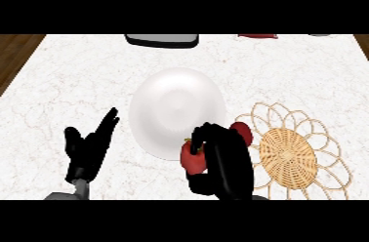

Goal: Pick the bell pepper from the placemat and place it in the plate

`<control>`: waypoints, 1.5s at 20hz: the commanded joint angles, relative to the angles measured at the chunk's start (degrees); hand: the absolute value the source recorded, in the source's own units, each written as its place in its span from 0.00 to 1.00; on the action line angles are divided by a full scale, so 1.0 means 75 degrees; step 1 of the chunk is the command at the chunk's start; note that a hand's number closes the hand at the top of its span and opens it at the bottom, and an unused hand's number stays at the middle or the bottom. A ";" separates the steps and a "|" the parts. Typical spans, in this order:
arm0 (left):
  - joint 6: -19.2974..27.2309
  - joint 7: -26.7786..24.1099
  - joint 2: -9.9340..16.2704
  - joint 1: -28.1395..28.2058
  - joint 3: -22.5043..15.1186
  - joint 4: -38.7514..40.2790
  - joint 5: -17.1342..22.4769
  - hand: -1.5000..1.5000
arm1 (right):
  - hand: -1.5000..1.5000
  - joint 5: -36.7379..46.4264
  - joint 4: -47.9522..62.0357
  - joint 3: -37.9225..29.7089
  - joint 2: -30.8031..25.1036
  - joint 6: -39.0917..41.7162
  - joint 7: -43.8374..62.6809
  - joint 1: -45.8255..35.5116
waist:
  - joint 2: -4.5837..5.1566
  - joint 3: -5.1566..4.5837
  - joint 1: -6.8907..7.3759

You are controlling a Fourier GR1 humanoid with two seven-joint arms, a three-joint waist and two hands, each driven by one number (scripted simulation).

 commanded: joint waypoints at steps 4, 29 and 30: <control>-0.0067 0.0179 -0.0074 -0.0079 -0.0086 0.0241 0.0018 0.50 | 1.00 0.1091 0.0001 0.1859 0.0454 -0.1520 0.2076 -0.0901 | 0.0000 -0.0010 -0.0043; 0.0174 0.0082 -0.0365 -0.0039 -0.0061 0.0383 -0.0145 0.50 | 1.00 0.3272 0.2689 0.0618 0.0461 -0.5601 0.4531 -0.2078 | 0.0220 0.0033 -0.0322; 0.0119 0.0081 -0.0337 -0.0037 -0.0091 0.0146 -0.0123 0.50 | 1.00 0.3171 0.2915 0.0508 0.0461 -0.5726 0.4577 -0.2288 | 0.0223 0.0037 -0.0203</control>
